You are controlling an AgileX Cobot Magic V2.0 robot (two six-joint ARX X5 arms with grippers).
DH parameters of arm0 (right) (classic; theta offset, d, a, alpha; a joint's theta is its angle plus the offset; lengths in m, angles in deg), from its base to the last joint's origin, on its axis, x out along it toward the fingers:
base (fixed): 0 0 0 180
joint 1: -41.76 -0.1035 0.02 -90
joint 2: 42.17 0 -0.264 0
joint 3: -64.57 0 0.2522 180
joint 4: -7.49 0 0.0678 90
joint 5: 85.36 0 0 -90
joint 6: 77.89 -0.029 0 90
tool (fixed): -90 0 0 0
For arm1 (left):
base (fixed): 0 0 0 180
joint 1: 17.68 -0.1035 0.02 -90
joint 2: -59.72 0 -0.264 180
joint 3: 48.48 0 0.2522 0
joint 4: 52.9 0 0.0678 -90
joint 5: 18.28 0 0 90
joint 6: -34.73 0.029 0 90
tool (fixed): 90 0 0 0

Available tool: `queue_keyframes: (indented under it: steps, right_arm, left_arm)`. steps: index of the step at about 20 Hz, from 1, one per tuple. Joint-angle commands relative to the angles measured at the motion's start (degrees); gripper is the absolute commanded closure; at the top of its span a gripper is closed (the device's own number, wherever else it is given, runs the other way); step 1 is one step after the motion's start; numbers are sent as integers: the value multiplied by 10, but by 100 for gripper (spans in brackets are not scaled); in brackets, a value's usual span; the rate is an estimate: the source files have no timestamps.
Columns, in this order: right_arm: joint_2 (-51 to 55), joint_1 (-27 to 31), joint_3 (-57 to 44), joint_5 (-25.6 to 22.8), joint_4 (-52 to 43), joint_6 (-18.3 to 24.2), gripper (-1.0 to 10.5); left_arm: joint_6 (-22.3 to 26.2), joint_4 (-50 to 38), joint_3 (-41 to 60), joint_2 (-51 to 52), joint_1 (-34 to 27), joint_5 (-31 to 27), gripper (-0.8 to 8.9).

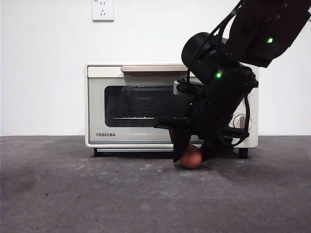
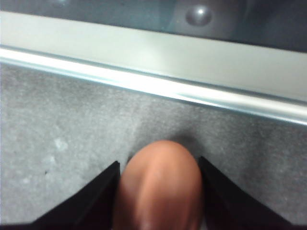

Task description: Eggoven

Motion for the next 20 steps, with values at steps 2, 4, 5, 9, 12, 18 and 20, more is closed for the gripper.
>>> queue_keyframes:
  steps: [2,4,5,9,12,18,20]
  right_arm:
    - [41,-6,9,14,36,-3,944]
    - [82,-13,9,29,68,1,944]
    - [104,-17,9,34,83,6,944]
    - [221,-40,9,52,165,31,944]
    - [318,-47,9,51,233,54,944]
    - [481,-47,9,44,320,70,944]
    - [506,-47,9,44,334,71,944]
  left_arm:
    - [1,-30,-10,-13,2,1,806]
    - [-11,-52,-10,-25,3,2,806]
    - [-18,-66,-10,-32,8,2,806]
    - [-57,-174,-10,-83,63,0,806]
    - [-81,-262,-22,-148,127,-40,806]
    - [-59,-366,-127,-322,222,-134,806]
    - [-53,-374,-159,-363,232,-144,806]
